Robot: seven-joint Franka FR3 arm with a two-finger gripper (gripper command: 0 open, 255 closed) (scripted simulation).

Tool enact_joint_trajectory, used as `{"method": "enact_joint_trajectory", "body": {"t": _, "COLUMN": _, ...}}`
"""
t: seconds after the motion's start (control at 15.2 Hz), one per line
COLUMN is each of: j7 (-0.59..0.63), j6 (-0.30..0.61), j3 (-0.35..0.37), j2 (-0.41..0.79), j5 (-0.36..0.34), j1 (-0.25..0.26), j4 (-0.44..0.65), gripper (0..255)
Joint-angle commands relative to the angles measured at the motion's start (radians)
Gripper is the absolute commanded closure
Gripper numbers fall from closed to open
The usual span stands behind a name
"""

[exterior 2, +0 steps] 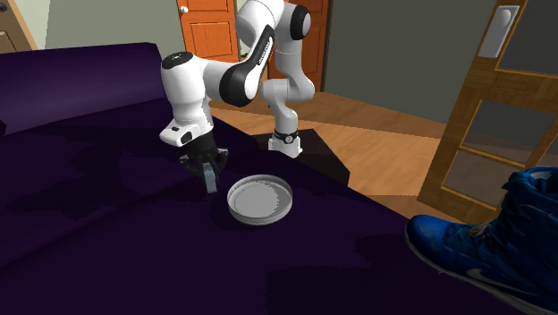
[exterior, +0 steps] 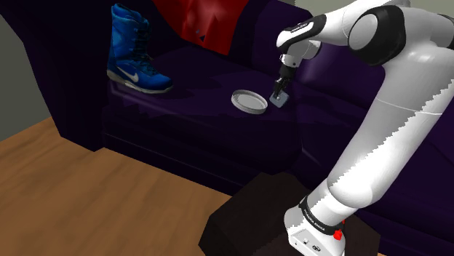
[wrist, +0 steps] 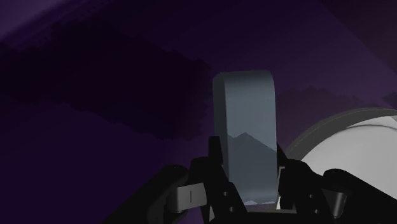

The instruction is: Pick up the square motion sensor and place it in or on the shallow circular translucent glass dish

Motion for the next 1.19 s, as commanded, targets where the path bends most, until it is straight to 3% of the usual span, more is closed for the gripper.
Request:
{"method": "enact_joint_trajectory", "body": {"t": 0.0, "j7": 0.002, "j6": -0.024, "j3": -0.003, "j2": -0.010, "j5": -0.006, "j1": 0.000, "j4": 0.015, "gripper": 255}}
{"method": "enact_joint_trajectory", "body": {"t": 0.92, "j7": 0.023, "j6": -0.197, "j3": -0.011, "j2": -0.062, "j5": -0.038, "j1": 0.005, "j4": 0.143, "gripper": 255}}
{"method": "enact_joint_trajectory", "body": {"t": 1.12, "j7": 0.094, "j6": -0.197, "j3": 0.017, "j2": -0.077, "j5": -0.043, "j1": 0.048, "j4": 0.132, "gripper": 255}}
